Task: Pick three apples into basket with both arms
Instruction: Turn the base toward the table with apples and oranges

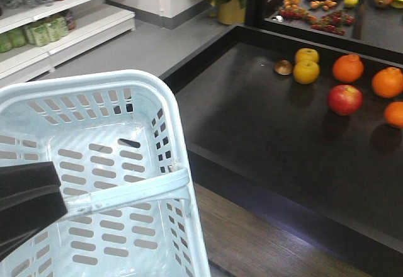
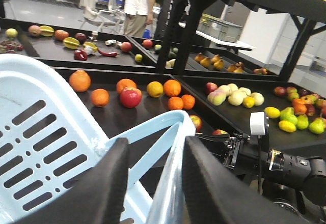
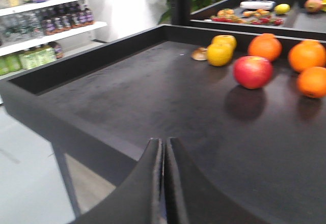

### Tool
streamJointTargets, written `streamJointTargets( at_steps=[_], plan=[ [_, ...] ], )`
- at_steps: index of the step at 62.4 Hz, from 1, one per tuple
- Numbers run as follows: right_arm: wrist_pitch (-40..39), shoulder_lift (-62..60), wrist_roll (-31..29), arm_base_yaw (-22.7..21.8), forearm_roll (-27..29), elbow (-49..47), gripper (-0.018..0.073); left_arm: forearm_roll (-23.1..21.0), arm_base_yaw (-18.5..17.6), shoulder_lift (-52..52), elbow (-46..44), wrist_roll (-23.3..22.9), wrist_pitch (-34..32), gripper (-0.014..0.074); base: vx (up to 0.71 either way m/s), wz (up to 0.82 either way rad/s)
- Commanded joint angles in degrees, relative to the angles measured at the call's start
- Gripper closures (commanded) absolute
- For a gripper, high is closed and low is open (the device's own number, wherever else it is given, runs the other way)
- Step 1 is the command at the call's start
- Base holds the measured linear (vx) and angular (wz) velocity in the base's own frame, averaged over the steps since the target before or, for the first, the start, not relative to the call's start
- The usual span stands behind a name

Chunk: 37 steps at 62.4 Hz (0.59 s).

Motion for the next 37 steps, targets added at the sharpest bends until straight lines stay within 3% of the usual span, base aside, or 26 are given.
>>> streamJointTargets(
  at_steps=[1, 37],
  plan=[
    [-4.2, -0.7, -0.4, 0.1, -0.6, 0.8, 0.0564, 1.1, -0.2, 0.0, -1.6, -1.1, 2.0, 0.0603, 0.06, -0.34],
    [-4.2, -0.7, -0.4, 0.1, -0.6, 0.8, 0.0564, 1.1, -0.2, 0.0, -1.6, -1.1, 2.0, 0.0603, 0.06, -0.3]
  ],
)
